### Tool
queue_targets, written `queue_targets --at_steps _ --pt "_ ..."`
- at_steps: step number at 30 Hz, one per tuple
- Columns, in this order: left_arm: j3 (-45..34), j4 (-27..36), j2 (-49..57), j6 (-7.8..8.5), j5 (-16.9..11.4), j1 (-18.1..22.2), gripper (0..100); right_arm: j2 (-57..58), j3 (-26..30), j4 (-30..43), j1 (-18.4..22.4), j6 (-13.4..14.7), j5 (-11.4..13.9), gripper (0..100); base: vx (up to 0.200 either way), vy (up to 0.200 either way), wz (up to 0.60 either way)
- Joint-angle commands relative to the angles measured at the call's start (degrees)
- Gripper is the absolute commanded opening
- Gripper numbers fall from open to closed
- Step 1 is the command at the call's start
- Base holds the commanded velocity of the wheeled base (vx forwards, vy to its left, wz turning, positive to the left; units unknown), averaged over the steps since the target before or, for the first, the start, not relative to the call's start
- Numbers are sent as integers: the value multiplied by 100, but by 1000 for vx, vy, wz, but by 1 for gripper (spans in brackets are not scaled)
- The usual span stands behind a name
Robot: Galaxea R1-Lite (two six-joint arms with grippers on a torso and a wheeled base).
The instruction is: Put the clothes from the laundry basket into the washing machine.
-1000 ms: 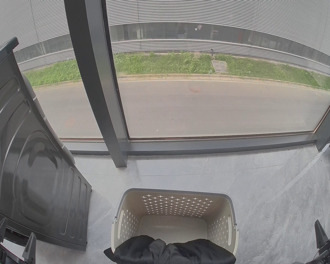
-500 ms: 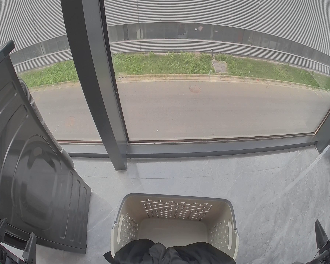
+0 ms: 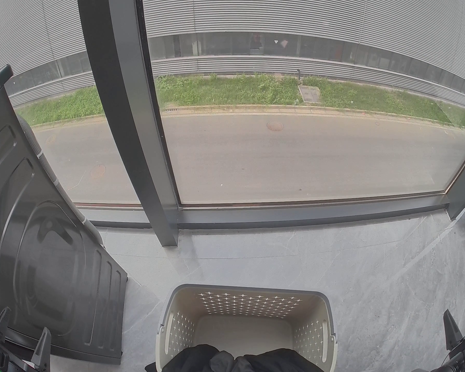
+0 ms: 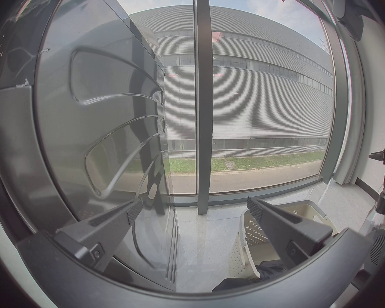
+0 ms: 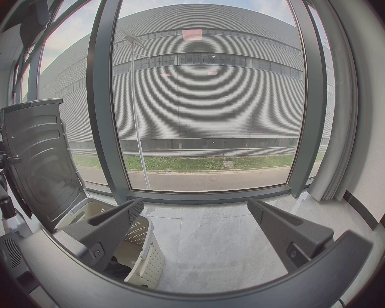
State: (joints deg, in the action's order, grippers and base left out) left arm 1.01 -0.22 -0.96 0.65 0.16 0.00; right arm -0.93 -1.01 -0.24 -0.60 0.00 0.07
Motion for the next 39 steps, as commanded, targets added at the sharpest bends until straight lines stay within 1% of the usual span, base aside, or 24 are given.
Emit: queue_targets --at_steps 1,39 --pt "-92 -4 96 -3 2 0 100 93 101 -2 -2 0 1 100 0 0 0" --pt "-92 -4 96 6 2 0 100 93 101 -2 -2 0 1 100 0 0 0"
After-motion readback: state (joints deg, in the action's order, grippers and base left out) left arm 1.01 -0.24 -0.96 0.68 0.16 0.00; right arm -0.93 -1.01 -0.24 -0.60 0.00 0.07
